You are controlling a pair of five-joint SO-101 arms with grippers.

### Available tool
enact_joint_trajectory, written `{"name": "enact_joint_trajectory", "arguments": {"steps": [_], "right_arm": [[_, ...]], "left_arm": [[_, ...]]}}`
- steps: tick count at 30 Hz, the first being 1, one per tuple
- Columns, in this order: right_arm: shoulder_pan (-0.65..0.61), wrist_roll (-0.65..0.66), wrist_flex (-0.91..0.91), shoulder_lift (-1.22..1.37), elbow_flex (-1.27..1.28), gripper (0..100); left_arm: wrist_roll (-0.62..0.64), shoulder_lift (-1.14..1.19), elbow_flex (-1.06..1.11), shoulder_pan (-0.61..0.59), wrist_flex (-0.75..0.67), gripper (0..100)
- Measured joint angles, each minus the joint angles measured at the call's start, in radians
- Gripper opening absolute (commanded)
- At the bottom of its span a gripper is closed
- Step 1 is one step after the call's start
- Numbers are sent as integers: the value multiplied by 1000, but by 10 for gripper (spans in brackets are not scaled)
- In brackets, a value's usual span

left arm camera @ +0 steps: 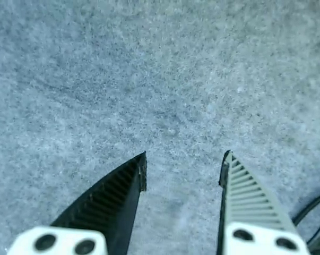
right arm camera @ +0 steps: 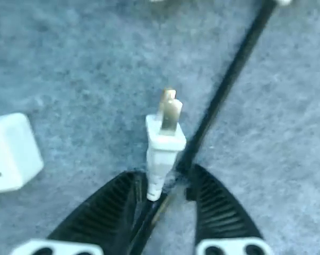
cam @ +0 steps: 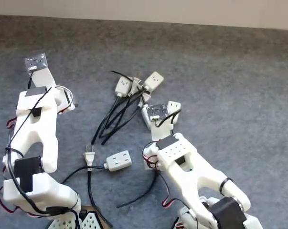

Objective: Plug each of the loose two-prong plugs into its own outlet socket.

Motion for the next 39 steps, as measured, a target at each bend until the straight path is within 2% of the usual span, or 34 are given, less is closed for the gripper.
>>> {"name": "enact_joint_trajectory", "arguments": {"steps": [6, 12, 15, 19, 23, 26, 28, 32, 39], "right_arm": [[2, 28, 9, 9, -11, 12], [57, 354, 163, 38, -121, 12], [160, 385, 275, 52, -204, 12], [318, 493, 446, 52, -390, 12], [466, 649, 643, 52, -612, 12], [605, 825, 713, 52, -732, 12], [703, 956, 717, 52, -733, 12], [901, 1177, 580, 69, -663, 12], [1166, 1382, 264, 230, -549, 12]], "left_arm": [[0, 0, 0, 0, 0, 235], [0, 0, 0, 0, 0, 235], [0, 0, 0, 0, -3, 235], [0, 0, 2, 0, -3, 235], [0, 0, 3, 0, -3, 235], [0, 0, 6, 0, -3, 235], [0, 0, 6, 0, -3, 235], [0, 0, 6, 0, -3, 235], [0, 0, 6, 0, -3, 235]]}}
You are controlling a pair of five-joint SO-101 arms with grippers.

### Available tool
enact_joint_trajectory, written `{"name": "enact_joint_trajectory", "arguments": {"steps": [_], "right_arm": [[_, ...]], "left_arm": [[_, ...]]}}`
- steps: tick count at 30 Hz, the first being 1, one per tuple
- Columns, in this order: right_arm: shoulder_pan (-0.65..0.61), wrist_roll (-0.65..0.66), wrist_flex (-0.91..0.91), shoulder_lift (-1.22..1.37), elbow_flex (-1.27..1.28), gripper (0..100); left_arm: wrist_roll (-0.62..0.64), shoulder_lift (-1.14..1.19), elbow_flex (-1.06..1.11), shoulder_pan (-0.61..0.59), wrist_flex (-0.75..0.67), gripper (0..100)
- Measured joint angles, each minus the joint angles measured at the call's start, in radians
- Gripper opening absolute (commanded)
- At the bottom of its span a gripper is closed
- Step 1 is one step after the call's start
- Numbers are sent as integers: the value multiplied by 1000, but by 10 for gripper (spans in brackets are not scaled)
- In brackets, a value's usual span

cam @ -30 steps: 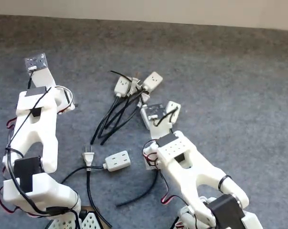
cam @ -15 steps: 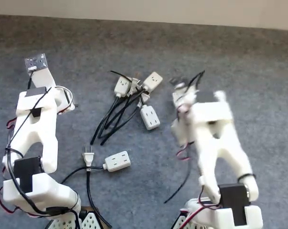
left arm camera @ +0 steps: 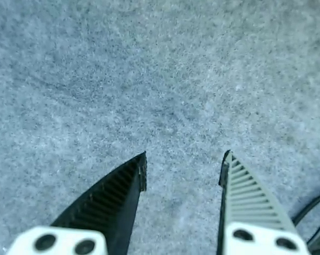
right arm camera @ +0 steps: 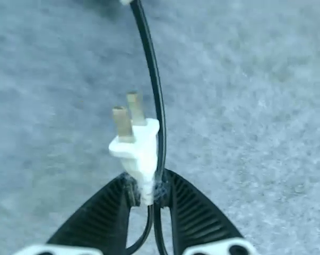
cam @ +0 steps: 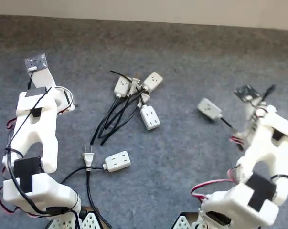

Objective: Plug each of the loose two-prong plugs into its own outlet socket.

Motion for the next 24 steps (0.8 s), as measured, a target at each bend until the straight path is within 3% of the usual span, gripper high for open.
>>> {"name": "enact_joint_trajectory", "arguments": {"steps": [7, 12, 15, 21, 24], "right_arm": [[180, 104, -18, 209, -180, 12], [203, 117, 38, 249, -258, 12], [138, 95, 133, 247, -258, 12], [-123, -137, 206, 140, -256, 18], [-238, -201, 212, 97, -218, 75]], "left_arm": [[0, 55, 0, 14, -5, 235], [0, 115, -23, 26, -23, 235], [0, 121, -38, 26, -25, 235], [0, 127, -38, 43, -25, 235], [0, 127, -38, 44, -25, 235]]}}
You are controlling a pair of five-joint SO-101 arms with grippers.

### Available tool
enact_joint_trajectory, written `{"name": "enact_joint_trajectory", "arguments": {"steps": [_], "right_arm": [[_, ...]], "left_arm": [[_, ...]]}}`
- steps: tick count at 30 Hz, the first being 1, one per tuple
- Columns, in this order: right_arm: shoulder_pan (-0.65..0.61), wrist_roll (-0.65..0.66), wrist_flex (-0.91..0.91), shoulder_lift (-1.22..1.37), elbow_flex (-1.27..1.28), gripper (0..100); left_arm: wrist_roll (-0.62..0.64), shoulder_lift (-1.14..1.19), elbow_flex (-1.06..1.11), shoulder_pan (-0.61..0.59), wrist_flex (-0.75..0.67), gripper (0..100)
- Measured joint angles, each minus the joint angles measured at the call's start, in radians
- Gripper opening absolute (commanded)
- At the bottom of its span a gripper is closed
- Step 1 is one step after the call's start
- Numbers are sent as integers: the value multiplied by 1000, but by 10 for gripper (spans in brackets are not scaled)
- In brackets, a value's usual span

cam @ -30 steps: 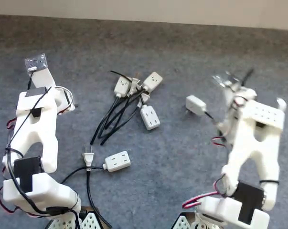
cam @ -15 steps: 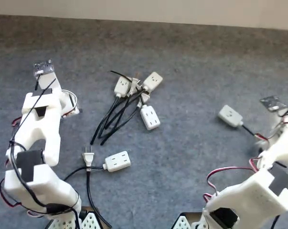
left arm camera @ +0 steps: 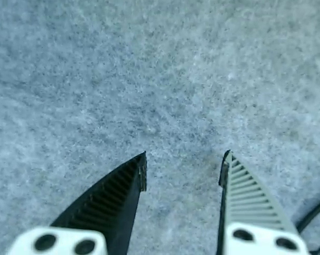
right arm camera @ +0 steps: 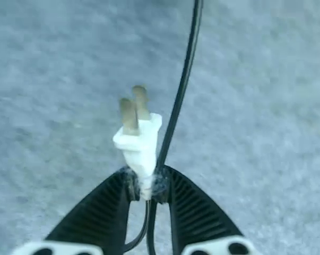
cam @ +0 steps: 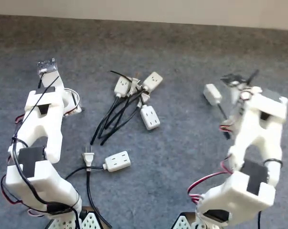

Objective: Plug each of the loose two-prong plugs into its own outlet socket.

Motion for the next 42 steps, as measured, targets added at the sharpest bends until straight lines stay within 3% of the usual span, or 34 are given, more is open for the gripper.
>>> {"name": "enact_joint_trajectory", "arguments": {"steps": [6, 17, 24, 35, 42], "right_arm": [[-112, -12, 2, -37, 38, 238], [-129, 6, -14, -60, 112, 238], [-212, 6, -216, -71, 354, 238], [-221, -40, -253, -75, 364, 238], [-155, -40, -201, -75, 364, 119]], "left_arm": [[0, 0, 0, 0, 0, 235], [0, 0, 0, 0, 0, 235], [0, 0, 0, 0, 0, 235], [0, 0, 0, 0, 0, 235], [0, 0, 0, 0, 0, 235]]}}
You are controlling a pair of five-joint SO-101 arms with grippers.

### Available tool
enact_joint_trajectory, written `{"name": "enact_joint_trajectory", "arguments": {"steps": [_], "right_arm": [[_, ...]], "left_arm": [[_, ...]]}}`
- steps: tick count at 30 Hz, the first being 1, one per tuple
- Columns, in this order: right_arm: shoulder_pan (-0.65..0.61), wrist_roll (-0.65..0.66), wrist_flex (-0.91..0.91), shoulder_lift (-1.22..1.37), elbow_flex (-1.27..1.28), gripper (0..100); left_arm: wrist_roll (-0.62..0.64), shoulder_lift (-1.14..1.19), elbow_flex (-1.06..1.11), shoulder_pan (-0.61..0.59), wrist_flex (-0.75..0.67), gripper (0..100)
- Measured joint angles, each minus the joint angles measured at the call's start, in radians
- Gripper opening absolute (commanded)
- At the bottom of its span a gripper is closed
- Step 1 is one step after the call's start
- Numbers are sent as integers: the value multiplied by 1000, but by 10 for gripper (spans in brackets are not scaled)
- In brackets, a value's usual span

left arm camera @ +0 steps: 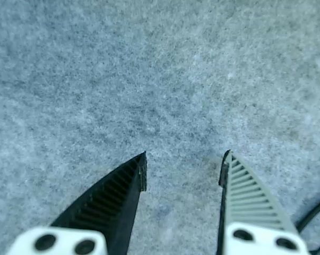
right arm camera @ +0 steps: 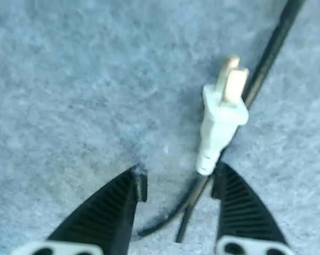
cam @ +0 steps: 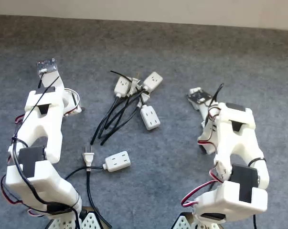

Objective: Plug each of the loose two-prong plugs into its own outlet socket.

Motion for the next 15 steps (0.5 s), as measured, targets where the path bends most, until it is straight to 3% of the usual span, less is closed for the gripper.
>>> {"name": "enact_joint_trajectory", "arguments": {"steps": [8, 15], "right_arm": [[5, -2, 2, 0, -2, 116], [-2, -110, -106, 0, 0, 116]], "left_arm": [[0, 0, 0, 0, 0, 235], [0, 0, 0, 0, 0, 235]]}}
